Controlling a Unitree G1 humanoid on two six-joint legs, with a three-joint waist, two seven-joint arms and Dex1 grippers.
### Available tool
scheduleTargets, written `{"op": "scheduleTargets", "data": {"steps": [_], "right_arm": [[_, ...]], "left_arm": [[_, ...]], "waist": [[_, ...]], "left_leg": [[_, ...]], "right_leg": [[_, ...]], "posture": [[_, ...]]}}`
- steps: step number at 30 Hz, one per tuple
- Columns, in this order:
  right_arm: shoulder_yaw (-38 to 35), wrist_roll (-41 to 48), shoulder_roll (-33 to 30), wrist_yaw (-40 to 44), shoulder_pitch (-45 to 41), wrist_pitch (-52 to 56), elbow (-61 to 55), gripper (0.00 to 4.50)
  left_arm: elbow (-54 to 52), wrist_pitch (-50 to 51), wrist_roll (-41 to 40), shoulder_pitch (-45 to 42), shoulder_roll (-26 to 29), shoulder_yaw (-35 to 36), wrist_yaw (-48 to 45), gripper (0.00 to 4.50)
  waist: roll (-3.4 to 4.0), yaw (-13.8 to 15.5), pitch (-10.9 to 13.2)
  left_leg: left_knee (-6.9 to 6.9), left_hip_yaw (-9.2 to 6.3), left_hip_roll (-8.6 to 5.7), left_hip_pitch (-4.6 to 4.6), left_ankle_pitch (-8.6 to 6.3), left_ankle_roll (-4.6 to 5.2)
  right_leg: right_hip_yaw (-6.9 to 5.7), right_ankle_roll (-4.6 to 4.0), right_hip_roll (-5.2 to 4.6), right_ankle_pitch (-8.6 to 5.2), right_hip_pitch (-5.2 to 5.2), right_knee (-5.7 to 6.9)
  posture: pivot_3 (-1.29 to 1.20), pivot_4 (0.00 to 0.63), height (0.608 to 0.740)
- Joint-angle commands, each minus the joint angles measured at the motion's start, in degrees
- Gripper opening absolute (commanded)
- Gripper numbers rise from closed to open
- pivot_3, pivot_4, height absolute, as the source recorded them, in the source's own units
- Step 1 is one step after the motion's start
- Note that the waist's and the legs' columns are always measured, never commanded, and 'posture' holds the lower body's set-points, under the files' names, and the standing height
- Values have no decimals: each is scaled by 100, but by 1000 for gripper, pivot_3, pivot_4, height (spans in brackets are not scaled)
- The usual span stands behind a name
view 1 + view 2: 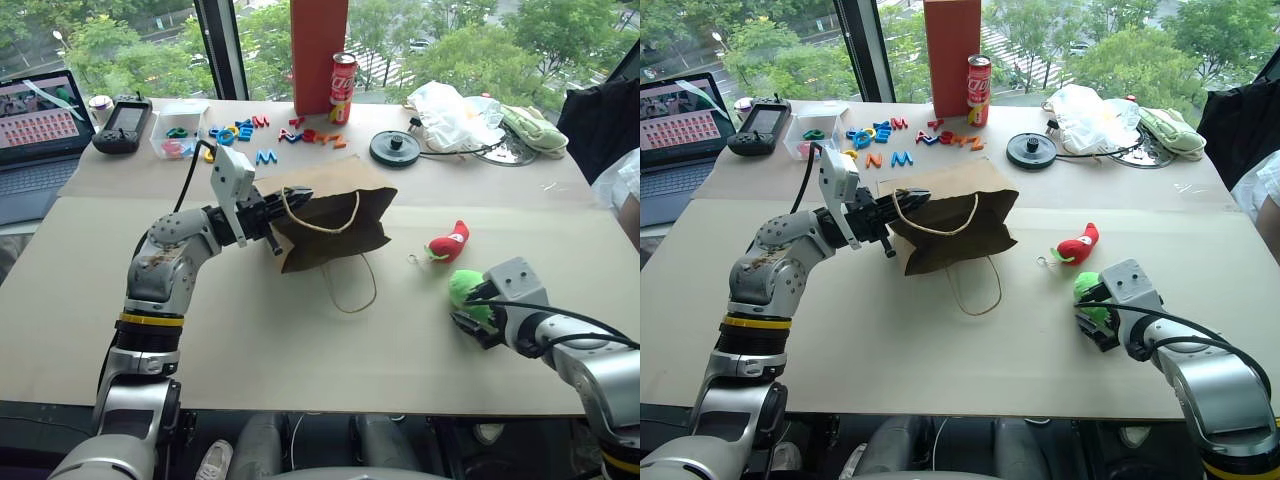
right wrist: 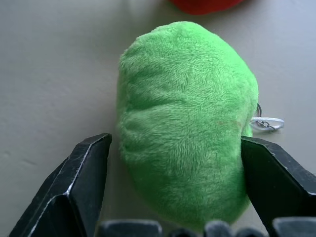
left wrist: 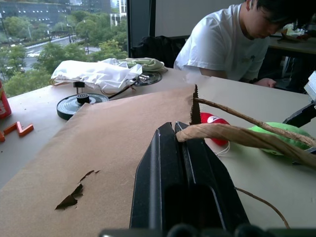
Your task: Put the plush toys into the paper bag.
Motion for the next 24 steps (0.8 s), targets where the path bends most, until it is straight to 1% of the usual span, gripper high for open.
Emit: {"op": "scheduleTargets", "data": {"steps": [1, 2, 3, 5, 9, 11, 15, 17, 19, 21, 24], "right_arm": [[-33, -78, 6, -16, -40, -279, 13, 2705], [-29, -78, -2, -5, -41, -300, 25, 2478], [-30, -74, -14, 11, -38, -317, 41, 2037], [-51, -22, -38, 93, -27, -353, 25, 1394], [-249, 156, -48, 266, -108, -240, -157, 1394], [-474, 314, -98, 424, -179, -153, -286, 1394], [-1217, 1140, -264, 1144, -542, 98, -892, 1394], [-1540, 1640, -286, 1422, -892, 176, -1186, 1394], [-1698, 2157, -235, 1574, -1374, 208, -1463, 1394], [-1477, 2505, -97, 1482, -1900, 321, -1605, 1394], [-683, 2436, 49, 1090, -2472, 379, -1551, 1394]], "left_arm": [[-288, 111, -176, -212, -48, 126, 108, 0], [-298, 136, -197, -214, -56, 134, 128, 0], [-304, 157, -213, -214, -64, 141, 143, 0], [-301, 165, -216, -210, -69, 148, 157, 0], [-288, 156, -207, -210, -70, 148, 173, 0], [-258, 153, -205, -225, -76, 152, 181, 0], [-169, 221, -259, -300, -127, 204, 254, 0], [-127, 204, -227, -328, -126, 181, 238, 0], [-103, 210, -218, -349, -132, 176, 227, 0], [-81, 213, -214, -370, -141, 170, 214, 0], [-59, 248, -231, -415, -163, 165, 191, 0]], "waist": [[0, 2, 0], [0, 0, 0], [0, -4, 0], [0, -7, 0], [0, -7, 0], [0, -4, 0], [1, 1, 1], [1, -2, 1], [1, -4, 1], [1, -8, 1], [1, -5, 1]], "left_leg": [[0, 0, 0, 0, 0, 0], [0, 0, 0, 0, 0, 0], [0, 0, 0, 0, 0, 0], [0, 0, 1, 1, 0, 0], [0, -1, 1, 2, 0, 0], [0, -1, 1, 1, 0, 0], [0, -2, 0, 0, 0, 0], [0, -5, 1, 0, 0, 0], [0, -10, 1, 0, 0, 0], [0, -11, 1, 0, 0, 0], [0, -14, 3, 1, 0, 0]], "right_leg": [[0, 0, 0, 0, 0, 0], [0, 0, 0, 0, 0, 0], [0, 0, 0, 0, 1, 0], [1, 0, 1, 0, 1, 0], [1, 0, 2, 0, 1, 1], [1, 0, 2, 0, 1, 1], [2, 0, 1, 0, -1, 1], [0, 0, 2, 0, 0, 0], [-1, 0, 4, 0, 3, -2], [0, 0, 4, 0, 2, -1], [-2, -1, 6, 0, 5, 0]], "posture": [[0, 150, 739], [0, 150, 739], [0, 150, 739], [0, 150, 739], [0, 150, 739], [0, 150, 739], [0, 150, 739], [0, 150, 739], [0, 150, 739], [0, 150, 739], [0, 150, 739]]}}
